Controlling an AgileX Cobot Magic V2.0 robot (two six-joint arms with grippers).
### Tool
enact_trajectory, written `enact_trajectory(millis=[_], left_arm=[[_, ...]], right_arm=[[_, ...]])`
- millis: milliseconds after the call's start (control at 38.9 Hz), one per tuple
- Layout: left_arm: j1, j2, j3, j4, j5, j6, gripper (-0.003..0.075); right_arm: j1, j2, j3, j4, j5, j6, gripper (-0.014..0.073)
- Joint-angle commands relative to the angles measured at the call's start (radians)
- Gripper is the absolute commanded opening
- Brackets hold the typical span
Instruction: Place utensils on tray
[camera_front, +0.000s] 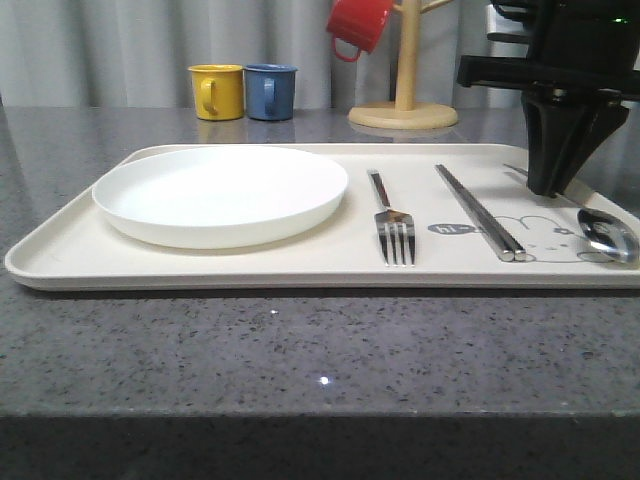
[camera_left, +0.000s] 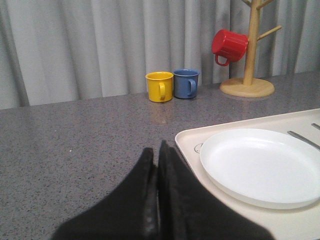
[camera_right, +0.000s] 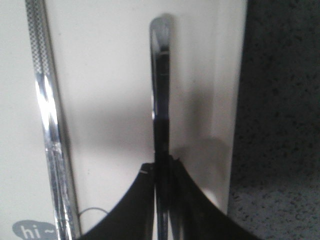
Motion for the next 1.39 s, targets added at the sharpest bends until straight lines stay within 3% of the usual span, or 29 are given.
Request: enact_trajectory(millis=[0, 206, 386, 463, 540, 669, 720, 926, 1363], left_arm=[[0.001, 0.010, -0.025, -0.010, -0.086, -0.003, -0.0018], [0.001, 0.010, -0.025, -0.010, -0.086, -0.003, -0.0018], [0.001, 0.010, -0.025, -0.010, -0.086, -0.003, -0.0018], [0.001, 0.010, -0.025, -0.010, -0.086, -0.003, -0.0018], [0.001, 0.010, -0.025, -0.010, -0.086, -0.003, -0.0018], [0.001, 0.010, -0.025, -0.010, -0.086, -0.003, -0.0018], [0.001, 0.010, -0.025, -0.010, -0.086, -0.003, -0.0018], [0.001, 0.010, -0.025, -0.010, -0.086, -0.003, -0.0018], [0.001, 0.010, -0.025, -0.010, -0.086, -0.003, -0.0018]], right_arm=[[0.001, -0.045, -0.024, 0.000, -0.015, -0.001, 0.0153], [0.001, -0.045, -0.040, 0.000, -0.009, -0.002, 0.0341], [0.001, -0.074, -0.174, -0.005, 0.138, -0.046, 0.0349], [0.001, -0.117, -0.235, -0.006, 0.138, -0.060, 0.0344], [0.001, -0.175, -0.245, -0.013, 0.137, -0.060, 0.0270], [0.001, -0.270, -0.212, -0.058, 0.137, -0.104, -0.0009], [0.001, -0.307, -0.180, -0.070, 0.136, -0.110, -0.0074], [0.001, -0.482, 0.069, -0.091, 0.030, -0.152, -0.0069], [0.001, -1.118, 0.931, -0.126, -0.748, -0.223, -0.0069]])
